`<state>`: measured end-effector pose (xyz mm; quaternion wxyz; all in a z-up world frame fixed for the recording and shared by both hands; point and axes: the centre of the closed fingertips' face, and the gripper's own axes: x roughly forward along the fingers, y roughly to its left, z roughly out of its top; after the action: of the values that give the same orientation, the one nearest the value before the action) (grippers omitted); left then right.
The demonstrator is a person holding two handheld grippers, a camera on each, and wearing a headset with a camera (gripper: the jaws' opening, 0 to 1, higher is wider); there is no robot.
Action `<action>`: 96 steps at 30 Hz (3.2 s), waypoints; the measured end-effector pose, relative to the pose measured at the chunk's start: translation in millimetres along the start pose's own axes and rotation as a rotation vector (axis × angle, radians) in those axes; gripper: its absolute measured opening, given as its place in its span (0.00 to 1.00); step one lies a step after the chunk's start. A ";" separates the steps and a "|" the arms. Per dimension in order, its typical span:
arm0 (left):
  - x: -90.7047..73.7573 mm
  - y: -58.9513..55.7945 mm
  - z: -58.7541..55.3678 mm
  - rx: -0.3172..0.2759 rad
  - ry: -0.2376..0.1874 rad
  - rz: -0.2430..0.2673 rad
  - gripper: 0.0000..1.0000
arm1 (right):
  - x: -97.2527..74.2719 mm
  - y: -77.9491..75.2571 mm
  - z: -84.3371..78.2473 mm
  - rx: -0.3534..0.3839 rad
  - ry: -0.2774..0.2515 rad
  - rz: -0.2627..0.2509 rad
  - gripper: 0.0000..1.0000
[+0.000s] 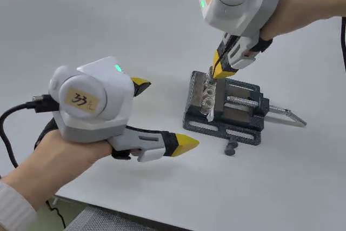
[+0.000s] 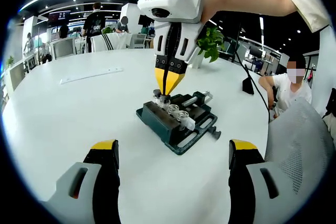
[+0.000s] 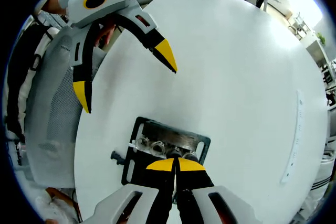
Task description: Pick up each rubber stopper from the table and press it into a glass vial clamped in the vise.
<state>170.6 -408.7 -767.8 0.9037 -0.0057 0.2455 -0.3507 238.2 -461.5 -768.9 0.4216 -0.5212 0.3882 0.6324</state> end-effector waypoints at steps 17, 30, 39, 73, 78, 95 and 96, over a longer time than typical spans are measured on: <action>1.0 -0.7 -4.6 -0.002 0.011 -0.007 0.85 | -3.0 3.1 6.5 0.030 -0.049 0.022 0.00; 1.4 0.1 -6.1 -0.003 0.015 -0.010 0.84 | -0.7 5.1 6.8 0.043 -0.035 0.028 0.00; 1.9 -1.0 -5.5 -0.002 0.014 -0.011 0.84 | 1.0 4.7 5.9 0.017 0.013 0.013 0.00; 1.4 -0.8 -4.3 0.005 0.014 -0.008 0.84 | 1.7 5.9 8.8 0.091 -0.141 0.013 0.00; 1.5 -0.5 -3.0 0.006 0.012 -0.006 0.84 | 1.1 6.0 8.2 0.067 -0.149 -0.005 0.00; 1.8 -0.5 -2.0 0.009 0.010 -0.006 0.84 | -1.4 14.6 -4.0 0.012 -0.104 -0.002 0.10; 1.8 -0.5 -1.9 0.008 0.010 -0.006 0.84 | -1.4 12.9 -4.9 0.012 -0.103 -0.005 0.10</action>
<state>170.6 -409.9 -770.2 0.9014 -0.0010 0.2485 -0.3546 227.9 -470.7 -767.6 0.4457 -0.4864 0.3684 0.6550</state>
